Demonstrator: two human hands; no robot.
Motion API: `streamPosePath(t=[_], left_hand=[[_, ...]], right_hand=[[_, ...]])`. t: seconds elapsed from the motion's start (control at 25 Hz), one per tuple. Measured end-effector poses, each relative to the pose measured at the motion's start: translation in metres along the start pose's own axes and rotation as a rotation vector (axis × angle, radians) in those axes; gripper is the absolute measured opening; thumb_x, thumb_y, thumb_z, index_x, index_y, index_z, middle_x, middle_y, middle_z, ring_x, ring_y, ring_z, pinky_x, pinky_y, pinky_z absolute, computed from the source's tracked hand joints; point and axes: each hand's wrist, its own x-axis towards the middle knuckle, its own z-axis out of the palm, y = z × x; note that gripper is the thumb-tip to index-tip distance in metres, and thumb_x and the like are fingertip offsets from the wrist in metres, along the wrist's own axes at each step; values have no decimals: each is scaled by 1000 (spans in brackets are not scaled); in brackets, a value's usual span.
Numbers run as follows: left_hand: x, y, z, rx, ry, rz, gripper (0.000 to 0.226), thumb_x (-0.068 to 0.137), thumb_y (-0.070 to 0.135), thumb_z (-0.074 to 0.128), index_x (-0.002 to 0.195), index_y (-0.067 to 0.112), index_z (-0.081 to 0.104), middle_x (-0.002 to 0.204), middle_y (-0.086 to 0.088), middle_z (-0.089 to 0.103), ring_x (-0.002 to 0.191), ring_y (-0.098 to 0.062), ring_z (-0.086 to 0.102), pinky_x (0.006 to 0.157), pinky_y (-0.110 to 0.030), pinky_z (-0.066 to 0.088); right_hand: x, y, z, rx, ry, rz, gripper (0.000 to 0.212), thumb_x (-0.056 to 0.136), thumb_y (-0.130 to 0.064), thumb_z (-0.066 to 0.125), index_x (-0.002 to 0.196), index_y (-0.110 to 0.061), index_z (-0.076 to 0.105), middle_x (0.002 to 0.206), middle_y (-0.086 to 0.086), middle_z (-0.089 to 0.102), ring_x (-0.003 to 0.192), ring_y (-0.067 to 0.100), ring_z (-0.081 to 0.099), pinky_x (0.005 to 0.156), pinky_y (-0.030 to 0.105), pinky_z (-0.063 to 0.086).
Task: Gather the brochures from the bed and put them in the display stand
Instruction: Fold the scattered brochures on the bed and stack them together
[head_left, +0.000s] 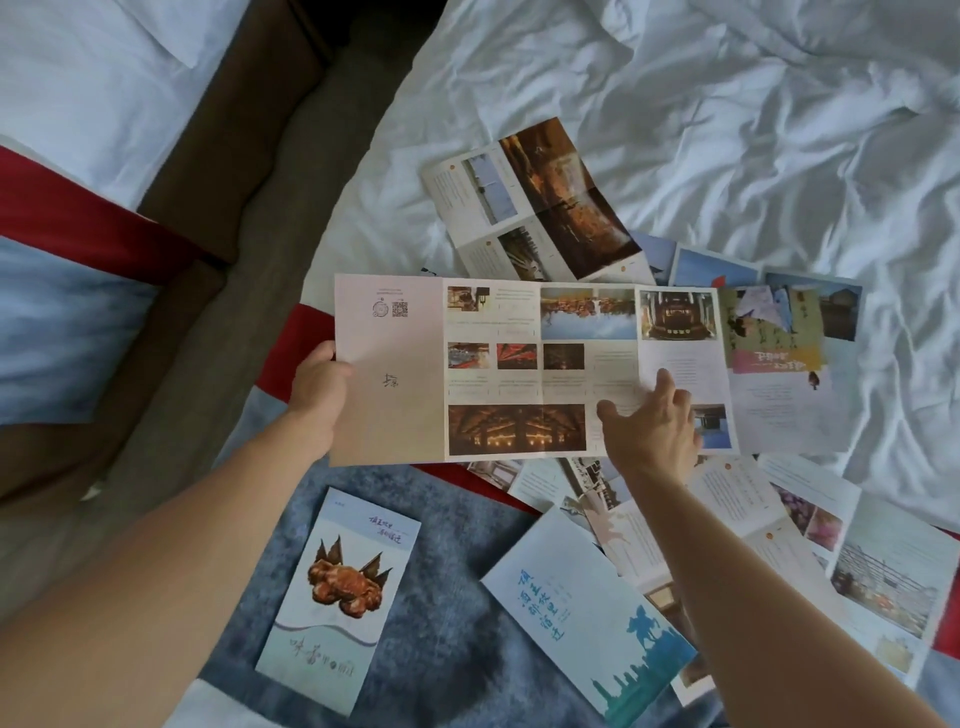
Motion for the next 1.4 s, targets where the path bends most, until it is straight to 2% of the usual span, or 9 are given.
streamPosePath(t=[0.08, 0.28, 0.48, 0.68, 0.88, 1.0, 1.08, 1.24, 1.4], left_hand=[[7, -5, -12, -29, 14, -11, 32, 81, 3, 45, 79, 26, 67, 81, 1, 70, 72, -19, 60, 59, -27, 43], [17, -15, -28, -105, -86, -69, 34, 82, -3, 44, 90, 19, 69, 103, -15, 69, 94, -33, 63, 86, -46, 51], [12, -4, -26, -112, -143, -70, 23, 83, 4, 47, 91, 12, 67, 88, -7, 66, 85, -25, 59, 72, -33, 42], [-13, 9, 17, -132, -371, -20, 27, 84, 12, 55, 102, 21, 72, 96, -3, 76, 91, -21, 71, 73, -37, 55], [-32, 11, 68, 153, -321, 105, 7, 86, 16, 61, 82, 21, 61, 83, 3, 70, 77, -16, 64, 58, -28, 42], [-35, 4, 82, 348, -224, 236, 7, 84, 17, 64, 86, 15, 58, 83, 1, 63, 75, -15, 59, 57, -25, 37], [-37, 0, 89, 375, -234, 288, 15, 84, 16, 66, 97, 14, 57, 92, 5, 62, 82, -13, 60, 60, -21, 40], [-47, -7, 104, 324, -290, 215, 42, 87, 19, 66, 124, 20, 46, 104, 9, 55, 88, -10, 59, 59, -19, 38], [-49, -6, 103, 253, -296, 128, 17, 90, 16, 57, 106, 22, 55, 101, 4, 63, 84, -12, 60, 59, -27, 42]], right_hand=[[-1, -8, 7, -14, -38, 11, 81, 86, -51, 68, 148, -16, 31, 140, 15, 47, 126, 36, 46, 105, 53, 39], [-27, -32, 28, -37, -111, -96, 75, 87, -53, 64, 146, -19, 33, 133, 8, 51, 121, 30, 48, 102, 51, 43], [-34, -39, 27, 20, -185, -77, 79, 87, -49, 66, 149, -17, 30, 138, 9, 52, 126, 31, 49, 103, 51, 44], [-41, -47, 25, 155, -258, -56, 75, 91, -43, 64, 152, -18, 28, 136, 4, 59, 121, 28, 57, 97, 48, 48], [-52, -51, 27, 348, -308, -17, 54, 102, -34, 49, 152, -21, 34, 128, 1, 65, 106, 23, 60, 83, 38, 46], [-52, -43, 27, 345, -83, 6, 49, 101, -34, 45, 146, -18, 44, 142, 9, 53, 127, 28, 49, 102, 43, 39], [-48, -36, 27, 354, -102, 47, 51, 101, -40, 42, 147, -19, 44, 147, 10, 49, 131, 29, 45, 108, 44, 34], [-47, -29, 26, 361, -182, 40, 57, 100, -46, 44, 150, -19, 41, 150, 7, 48, 134, 27, 43, 112, 47, 35], [-49, -28, 23, 420, -241, 0, 61, 98, -46, 52, 151, -19, 38, 144, 4, 55, 131, 26, 50, 108, 48, 42]])
